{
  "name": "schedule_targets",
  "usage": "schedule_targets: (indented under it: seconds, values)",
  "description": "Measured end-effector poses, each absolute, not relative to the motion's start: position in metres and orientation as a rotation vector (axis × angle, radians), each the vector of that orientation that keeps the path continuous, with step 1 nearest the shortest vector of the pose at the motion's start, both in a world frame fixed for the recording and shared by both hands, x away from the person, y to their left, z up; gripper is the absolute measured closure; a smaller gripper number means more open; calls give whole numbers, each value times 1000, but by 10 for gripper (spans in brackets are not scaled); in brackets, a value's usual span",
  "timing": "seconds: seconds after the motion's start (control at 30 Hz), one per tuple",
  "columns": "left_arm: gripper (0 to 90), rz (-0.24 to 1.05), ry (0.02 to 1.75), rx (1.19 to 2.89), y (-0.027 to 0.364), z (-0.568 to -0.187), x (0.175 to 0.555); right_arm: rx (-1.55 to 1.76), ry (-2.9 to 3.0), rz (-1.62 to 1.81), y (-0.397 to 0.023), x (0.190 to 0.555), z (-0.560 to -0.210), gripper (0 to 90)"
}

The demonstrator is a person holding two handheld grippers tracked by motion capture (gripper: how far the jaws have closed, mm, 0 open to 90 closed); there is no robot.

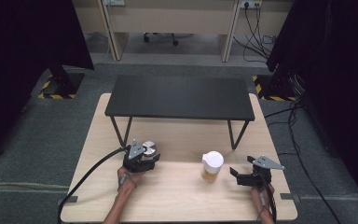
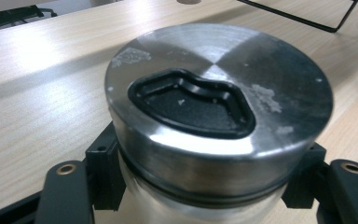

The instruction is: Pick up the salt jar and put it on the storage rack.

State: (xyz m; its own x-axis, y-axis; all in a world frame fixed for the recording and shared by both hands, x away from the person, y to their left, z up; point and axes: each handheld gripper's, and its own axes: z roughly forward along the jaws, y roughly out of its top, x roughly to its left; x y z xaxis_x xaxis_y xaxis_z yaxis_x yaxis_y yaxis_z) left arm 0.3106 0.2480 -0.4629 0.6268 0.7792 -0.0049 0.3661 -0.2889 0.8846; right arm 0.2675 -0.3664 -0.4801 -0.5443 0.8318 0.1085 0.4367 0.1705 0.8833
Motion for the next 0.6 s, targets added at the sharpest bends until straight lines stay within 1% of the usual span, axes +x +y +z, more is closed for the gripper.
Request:
schedule_targets:
  seconds: [0.23,0.33,0.6]
  values:
    - [312,511,897,1887,254,-456,308,1201,2050,1337,-367,268,-480,15]
    - [312,469,888,1872,261,-447,308,1201,2051,1337,-367,268,-480,15]
    - [312,415,866,1875,270,-424,307,1200,2051,1335,-367,267,-480,15]
